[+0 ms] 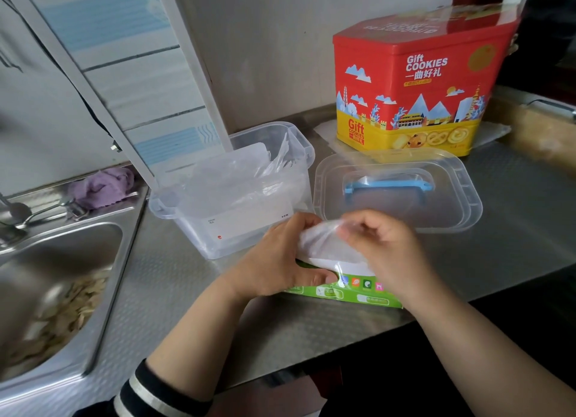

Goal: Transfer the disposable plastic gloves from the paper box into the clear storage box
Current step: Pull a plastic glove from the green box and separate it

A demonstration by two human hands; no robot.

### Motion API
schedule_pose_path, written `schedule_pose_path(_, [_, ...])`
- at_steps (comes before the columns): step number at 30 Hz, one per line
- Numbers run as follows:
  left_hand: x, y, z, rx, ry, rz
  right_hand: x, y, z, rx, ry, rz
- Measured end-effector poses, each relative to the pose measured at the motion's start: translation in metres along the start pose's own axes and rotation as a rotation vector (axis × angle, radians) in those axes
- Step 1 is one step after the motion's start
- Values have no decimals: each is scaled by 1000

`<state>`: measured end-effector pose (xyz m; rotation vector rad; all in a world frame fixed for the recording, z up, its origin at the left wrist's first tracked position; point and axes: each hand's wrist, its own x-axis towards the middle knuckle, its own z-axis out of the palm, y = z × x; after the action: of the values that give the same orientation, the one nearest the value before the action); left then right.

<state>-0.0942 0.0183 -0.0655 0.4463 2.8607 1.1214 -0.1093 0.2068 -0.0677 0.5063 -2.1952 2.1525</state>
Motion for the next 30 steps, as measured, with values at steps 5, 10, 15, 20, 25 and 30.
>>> schedule_pose_path(5, [-1,0,-2,-60,-12,-27,-3,2,-9,412,103,34])
schedule_pose_path(10, [-7,12,-5,-26,44,-26,-2,-1,-9,436,74,14])
schedule_pose_path(15, [-11,41,-31,-393,211,24,-3,-5,-7,323,28,3])
schedule_pose_path(20, [4,84,-39,-36,211,-93,-3,1,-4,81,-8,-51])
schedule_pose_path(25, [33,106,-27,222,402,-61,-6,0,1,-114,-137,2])
schedule_pose_path(30, [43,99,-40,176,421,-63,-16,-16,-6,-609,-303,57])
